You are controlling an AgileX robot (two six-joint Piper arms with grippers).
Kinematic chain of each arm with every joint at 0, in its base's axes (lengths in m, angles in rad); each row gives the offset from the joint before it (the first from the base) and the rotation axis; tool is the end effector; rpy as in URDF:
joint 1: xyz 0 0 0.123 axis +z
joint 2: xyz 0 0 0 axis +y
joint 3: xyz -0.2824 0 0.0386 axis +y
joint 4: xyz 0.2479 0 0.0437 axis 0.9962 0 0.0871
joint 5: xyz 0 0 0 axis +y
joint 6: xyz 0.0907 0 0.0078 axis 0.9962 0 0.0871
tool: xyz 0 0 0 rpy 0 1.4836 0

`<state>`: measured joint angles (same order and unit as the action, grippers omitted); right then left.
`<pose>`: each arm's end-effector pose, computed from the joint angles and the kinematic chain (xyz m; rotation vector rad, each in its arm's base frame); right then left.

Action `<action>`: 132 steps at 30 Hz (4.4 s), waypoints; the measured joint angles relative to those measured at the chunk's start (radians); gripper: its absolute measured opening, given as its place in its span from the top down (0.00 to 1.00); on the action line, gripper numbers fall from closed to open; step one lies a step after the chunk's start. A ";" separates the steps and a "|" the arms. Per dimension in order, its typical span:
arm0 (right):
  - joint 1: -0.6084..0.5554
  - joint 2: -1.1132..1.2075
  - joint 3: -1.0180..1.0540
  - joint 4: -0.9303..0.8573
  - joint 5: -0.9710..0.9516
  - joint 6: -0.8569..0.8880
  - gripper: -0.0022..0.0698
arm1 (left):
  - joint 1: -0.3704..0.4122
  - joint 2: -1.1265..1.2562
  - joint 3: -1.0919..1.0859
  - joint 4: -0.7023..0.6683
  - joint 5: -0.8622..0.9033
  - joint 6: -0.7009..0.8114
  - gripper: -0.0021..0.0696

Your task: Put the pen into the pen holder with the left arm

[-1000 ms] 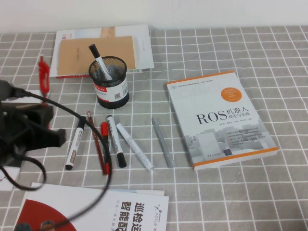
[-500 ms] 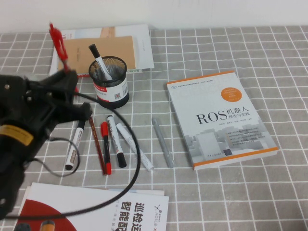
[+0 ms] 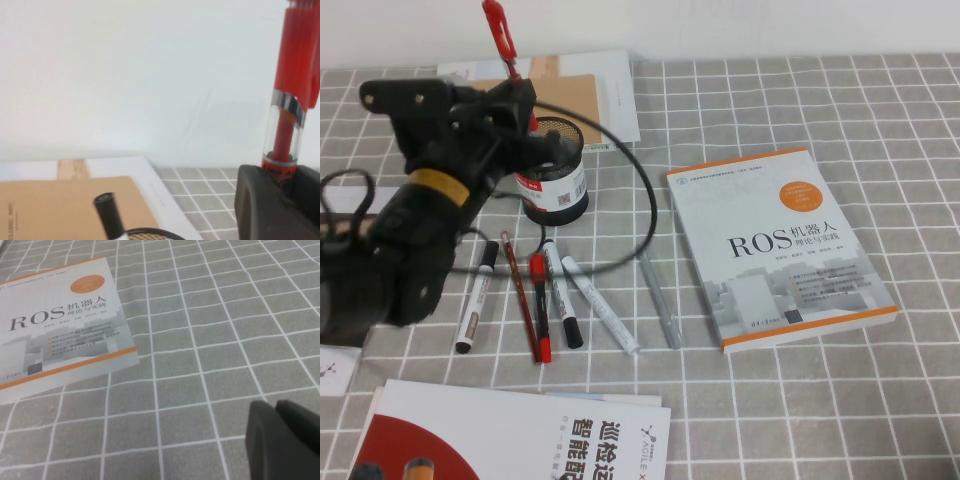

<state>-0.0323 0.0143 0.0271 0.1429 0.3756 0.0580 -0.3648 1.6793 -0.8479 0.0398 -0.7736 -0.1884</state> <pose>0.0539 0.0030 0.1698 0.1763 1.8915 0.1575 0.3347 -0.1305 0.2483 0.1815 1.5475 -0.4369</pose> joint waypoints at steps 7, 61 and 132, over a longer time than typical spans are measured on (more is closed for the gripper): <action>0.000 0.000 0.000 0.000 0.000 0.000 0.99 | 0.025 0.133 -0.110 0.016 0.054 -0.054 0.87; 0.000 0.000 0.000 0.000 0.000 0.000 0.99 | 0.033 -0.691 0.139 0.025 0.749 0.007 0.97; 0.000 0.000 0.000 0.000 0.000 0.000 0.99 | 0.213 -1.690 0.873 -0.060 1.158 0.178 0.97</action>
<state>-0.0323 0.0143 0.0271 0.1429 0.3756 0.0580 -0.1519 -0.0106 0.0252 -0.0198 0.3845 -0.0106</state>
